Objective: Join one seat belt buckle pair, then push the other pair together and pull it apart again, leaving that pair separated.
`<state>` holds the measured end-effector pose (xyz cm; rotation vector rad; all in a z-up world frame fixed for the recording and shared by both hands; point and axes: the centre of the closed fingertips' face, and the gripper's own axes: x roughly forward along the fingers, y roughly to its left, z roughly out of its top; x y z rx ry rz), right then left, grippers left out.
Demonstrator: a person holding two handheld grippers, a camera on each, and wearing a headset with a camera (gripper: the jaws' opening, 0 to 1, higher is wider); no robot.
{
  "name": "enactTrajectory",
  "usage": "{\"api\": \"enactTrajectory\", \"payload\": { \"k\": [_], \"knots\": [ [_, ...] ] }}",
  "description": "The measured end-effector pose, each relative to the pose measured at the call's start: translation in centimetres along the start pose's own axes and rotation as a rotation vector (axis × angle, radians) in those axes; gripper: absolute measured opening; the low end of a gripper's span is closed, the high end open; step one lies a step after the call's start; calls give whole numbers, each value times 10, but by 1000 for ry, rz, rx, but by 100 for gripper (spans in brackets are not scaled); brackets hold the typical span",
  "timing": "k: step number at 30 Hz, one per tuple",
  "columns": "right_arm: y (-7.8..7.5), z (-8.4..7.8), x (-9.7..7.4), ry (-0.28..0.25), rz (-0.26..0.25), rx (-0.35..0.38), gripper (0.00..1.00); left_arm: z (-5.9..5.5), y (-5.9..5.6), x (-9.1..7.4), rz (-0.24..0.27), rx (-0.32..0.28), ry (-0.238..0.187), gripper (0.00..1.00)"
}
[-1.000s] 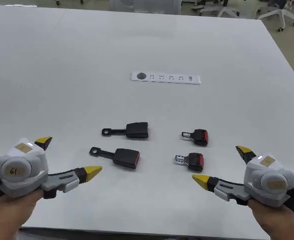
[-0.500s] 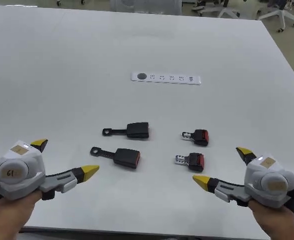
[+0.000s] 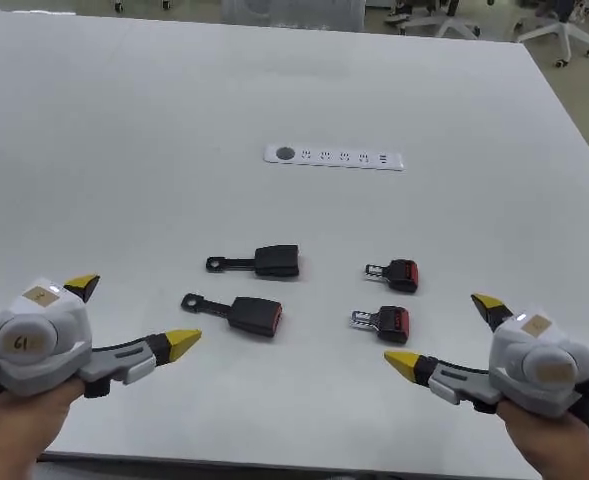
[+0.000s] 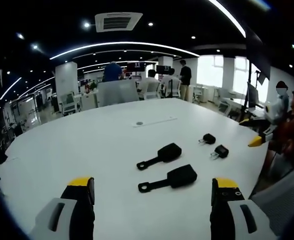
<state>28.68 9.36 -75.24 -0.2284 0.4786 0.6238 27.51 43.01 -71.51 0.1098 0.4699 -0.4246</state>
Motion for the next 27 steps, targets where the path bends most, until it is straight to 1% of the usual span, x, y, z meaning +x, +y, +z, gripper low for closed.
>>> {"api": "enactTrajectory", "payload": {
  "k": [1,2,3,4,6,9,13,18,22,27],
  "knots": [
    [0,1,-1,-4,4,-2,95,2,-4,0,-19,21,-1,100],
    [0,1,-1,-10,7,-6,96,5,-11,0,-56,31,-2,100],
    [0,3,-2,-16,14,-6,97,7,-15,0,-81,39,-5,100],
    [3,6,-2,-30,35,0,98,10,-20,0,-108,54,-11,100],
    [5,9,-3,-46,57,10,100,12,-21,1,-119,68,-7,100],
    [4,12,-2,-56,60,4,100,12,-24,3,-150,67,1,100],
    [2,14,-2,-54,54,10,100,10,-26,5,-171,70,5,100],
    [4,15,-1,-60,63,19,100,7,-27,7,-198,63,17,100],
    [4,17,0,-66,66,27,100,8,-26,7,-196,56,12,100],
    [5,17,1,-62,75,24,100,7,-27,8,-205,59,20,100]
  ]
}}
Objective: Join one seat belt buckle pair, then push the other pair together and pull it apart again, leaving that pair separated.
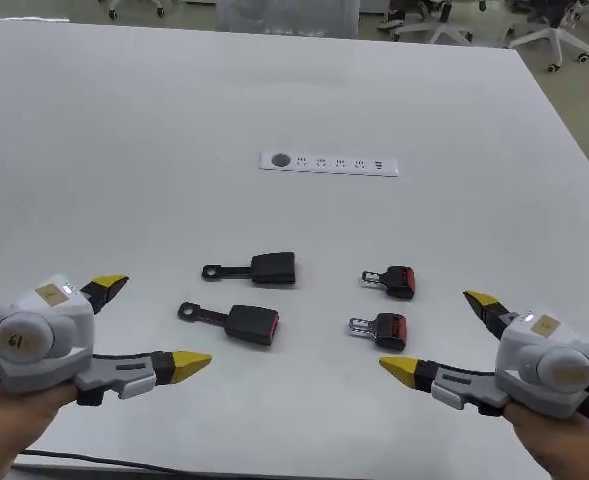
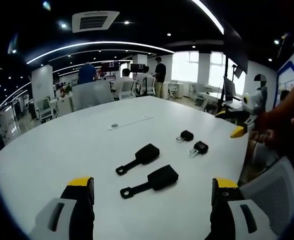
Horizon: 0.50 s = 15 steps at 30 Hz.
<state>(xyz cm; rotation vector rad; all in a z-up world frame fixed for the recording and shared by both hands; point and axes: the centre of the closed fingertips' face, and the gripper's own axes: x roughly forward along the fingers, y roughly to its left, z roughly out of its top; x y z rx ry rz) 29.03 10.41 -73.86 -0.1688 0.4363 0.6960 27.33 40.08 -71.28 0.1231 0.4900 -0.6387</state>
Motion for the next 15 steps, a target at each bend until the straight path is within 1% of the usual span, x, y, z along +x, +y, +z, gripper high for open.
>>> {"api": "enactTrajectory", "payload": {
  "k": [6,15],
  "knots": [
    [0,1,0,2,2,-4,100,2,1,0,2,-3,-8,100],
    [1,3,1,-2,1,-1,100,2,2,-1,4,-12,-10,100]
  ]
}}
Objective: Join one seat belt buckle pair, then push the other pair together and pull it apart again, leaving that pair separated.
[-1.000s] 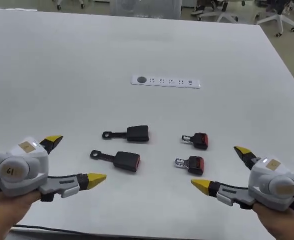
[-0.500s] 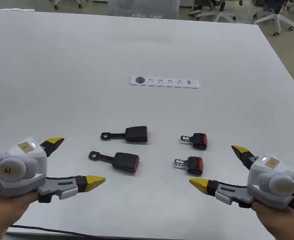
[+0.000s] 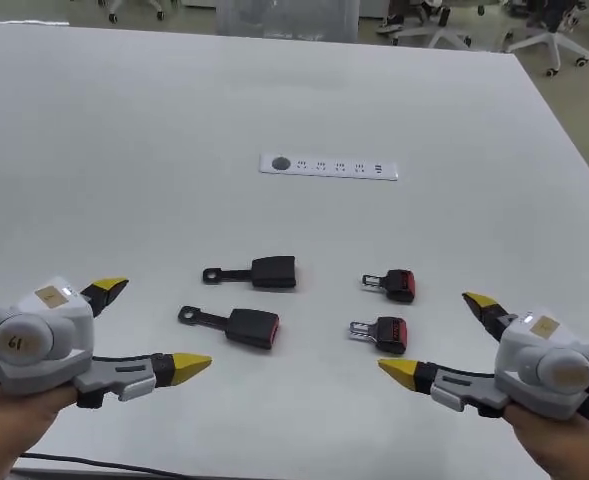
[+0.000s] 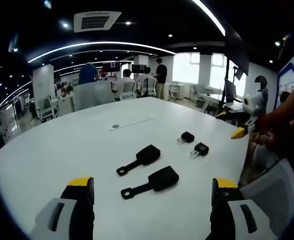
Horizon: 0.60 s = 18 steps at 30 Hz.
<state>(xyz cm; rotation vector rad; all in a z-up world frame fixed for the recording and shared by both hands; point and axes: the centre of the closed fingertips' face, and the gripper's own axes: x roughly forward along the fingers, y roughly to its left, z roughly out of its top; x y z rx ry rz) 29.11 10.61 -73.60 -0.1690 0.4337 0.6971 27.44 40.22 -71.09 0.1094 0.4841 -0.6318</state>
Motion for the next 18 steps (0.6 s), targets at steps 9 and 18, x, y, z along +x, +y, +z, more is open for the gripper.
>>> {"api": "enactTrajectory", "payload": {
  "k": [9,18],
  "knots": [
    [5,0,-1,2,8,1,100,0,0,-2,4,-5,-5,100],
    [8,-2,-1,10,19,-2,100,-3,-2,-5,0,-2,0,100]
  ]
}}
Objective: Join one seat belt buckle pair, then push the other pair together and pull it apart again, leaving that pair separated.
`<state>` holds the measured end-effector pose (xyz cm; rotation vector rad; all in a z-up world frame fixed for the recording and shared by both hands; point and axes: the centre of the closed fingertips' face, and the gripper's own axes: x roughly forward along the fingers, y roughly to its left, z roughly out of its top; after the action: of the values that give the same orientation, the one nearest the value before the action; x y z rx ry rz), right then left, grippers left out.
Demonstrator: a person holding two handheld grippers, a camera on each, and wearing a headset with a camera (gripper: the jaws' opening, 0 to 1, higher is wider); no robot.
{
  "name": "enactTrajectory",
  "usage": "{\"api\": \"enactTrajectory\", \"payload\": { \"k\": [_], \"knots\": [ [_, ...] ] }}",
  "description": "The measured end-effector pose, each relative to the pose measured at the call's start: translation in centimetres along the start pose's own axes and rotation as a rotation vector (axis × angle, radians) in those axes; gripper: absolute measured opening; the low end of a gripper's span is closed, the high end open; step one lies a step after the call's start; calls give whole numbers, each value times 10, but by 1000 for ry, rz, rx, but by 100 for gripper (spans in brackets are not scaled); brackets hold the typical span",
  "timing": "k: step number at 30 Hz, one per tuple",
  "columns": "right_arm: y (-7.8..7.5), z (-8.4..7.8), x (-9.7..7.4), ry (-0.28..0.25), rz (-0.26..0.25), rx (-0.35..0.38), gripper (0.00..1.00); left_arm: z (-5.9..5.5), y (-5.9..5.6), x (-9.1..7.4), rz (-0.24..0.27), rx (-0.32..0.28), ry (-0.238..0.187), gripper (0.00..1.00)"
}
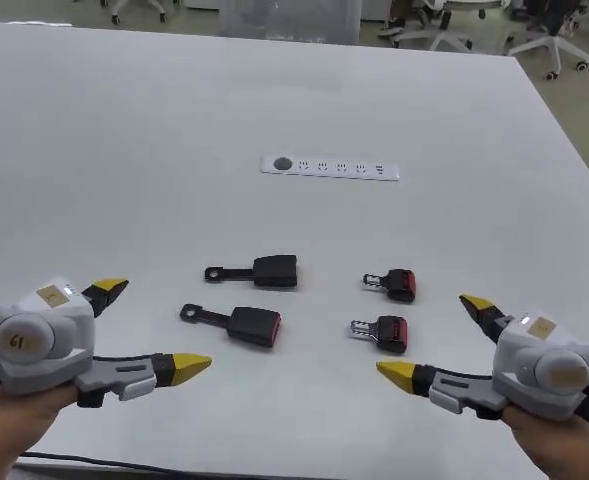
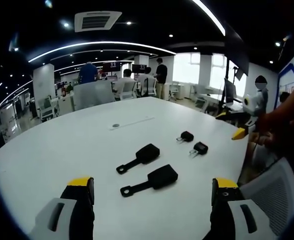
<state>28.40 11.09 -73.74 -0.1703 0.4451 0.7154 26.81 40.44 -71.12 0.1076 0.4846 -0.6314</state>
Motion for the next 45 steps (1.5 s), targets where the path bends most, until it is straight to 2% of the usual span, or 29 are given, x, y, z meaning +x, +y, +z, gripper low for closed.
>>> {"api": "enactTrajectory", "payload": {
  "k": [8,30,45],
  "knots": [
    [4,-2,-1,15,21,-11,99,2,-4,-1,-10,9,-4,100],
    [10,-7,2,46,61,-27,97,-2,-9,3,-36,37,26,99],
    [9,-15,11,77,91,-21,92,-2,-8,17,-62,48,46,98]
  ]
}}
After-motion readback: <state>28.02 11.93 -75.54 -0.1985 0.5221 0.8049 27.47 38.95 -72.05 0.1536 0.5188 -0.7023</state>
